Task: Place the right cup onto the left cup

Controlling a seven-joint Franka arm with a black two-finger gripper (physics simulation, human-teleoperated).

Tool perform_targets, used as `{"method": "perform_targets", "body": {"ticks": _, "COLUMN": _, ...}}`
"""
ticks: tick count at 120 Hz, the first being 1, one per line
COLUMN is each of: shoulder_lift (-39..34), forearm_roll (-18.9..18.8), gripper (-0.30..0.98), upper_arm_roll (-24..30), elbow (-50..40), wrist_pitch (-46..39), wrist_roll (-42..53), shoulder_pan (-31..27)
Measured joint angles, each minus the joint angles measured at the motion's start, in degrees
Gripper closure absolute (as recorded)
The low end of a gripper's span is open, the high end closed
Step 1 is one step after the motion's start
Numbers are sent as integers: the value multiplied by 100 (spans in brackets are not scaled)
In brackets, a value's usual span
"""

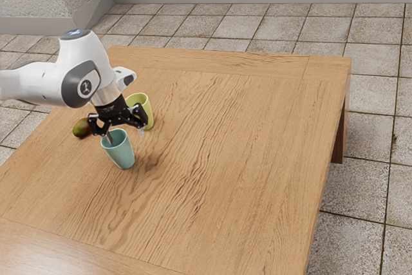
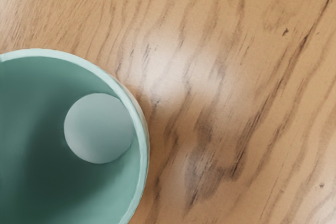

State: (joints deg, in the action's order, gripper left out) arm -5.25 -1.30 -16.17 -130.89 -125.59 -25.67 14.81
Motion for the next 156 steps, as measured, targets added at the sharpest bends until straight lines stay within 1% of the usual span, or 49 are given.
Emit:
{"method": "perform_targets", "body": {"ticks": 12, "shoulder_lift": 85, "forearm_roll": -119, "gripper": 2, "upper_arm_roll": 0, "elbow": 23, "wrist_pitch": -108, "wrist_roll": -66, "shoulder_pan": -43}}
{"method": "perform_targets", "body": {"ticks": 27, "shoulder_lift": 162, "forearm_roll": -154, "gripper": 3, "upper_arm_roll": 0, "elbow": 1, "wrist_pitch": -189, "wrist_roll": -137, "shoulder_pan": -61}}
{"method": "perform_targets", "body": {"ticks": 79, "shoulder_lift": 356, "forearm_roll": -150, "gripper": 40, "upper_arm_roll": 0, "elbow": -13, "wrist_pitch": -352, "wrist_roll": -318, "shoulder_pan": -53}}
{"method": "perform_targets", "body": {"ticks": 96, "shoulder_lift": 391, "forearm_roll": -150, "gripper": 46, "upper_arm_roll": 0, "elbow": -17, "wrist_pitch": -374, "wrist_roll": -355, "shoulder_pan": -61}}
{"method": "perform_targets", "body": {"ticks": 124, "shoulder_lift": 499, "forearm_roll": -140, "gripper": 51, "upper_arm_roll": 0, "elbow": -10, "wrist_pitch": -395, "wrist_roll": -406, "shoulder_pan": -106}}
{"method": "perform_targets", "body": {"ticks": 143, "shoulder_lift": 525, "forearm_roll": -135, "gripper": 65, "upper_arm_roll": 1, "elbow": -9, "wrist_pitch": -420, "wrist_roll": -431, "shoulder_pan": -137}}
{"method": "perform_targets", "body": {"ticks": 156, "shoulder_lift": 532, "forearm_roll": -141, "gripper": 71, "upper_arm_roll": -8, "elbow": -9, "wrist_pitch": -427, "wrist_roll": -450, "shoulder_pan": -148}}
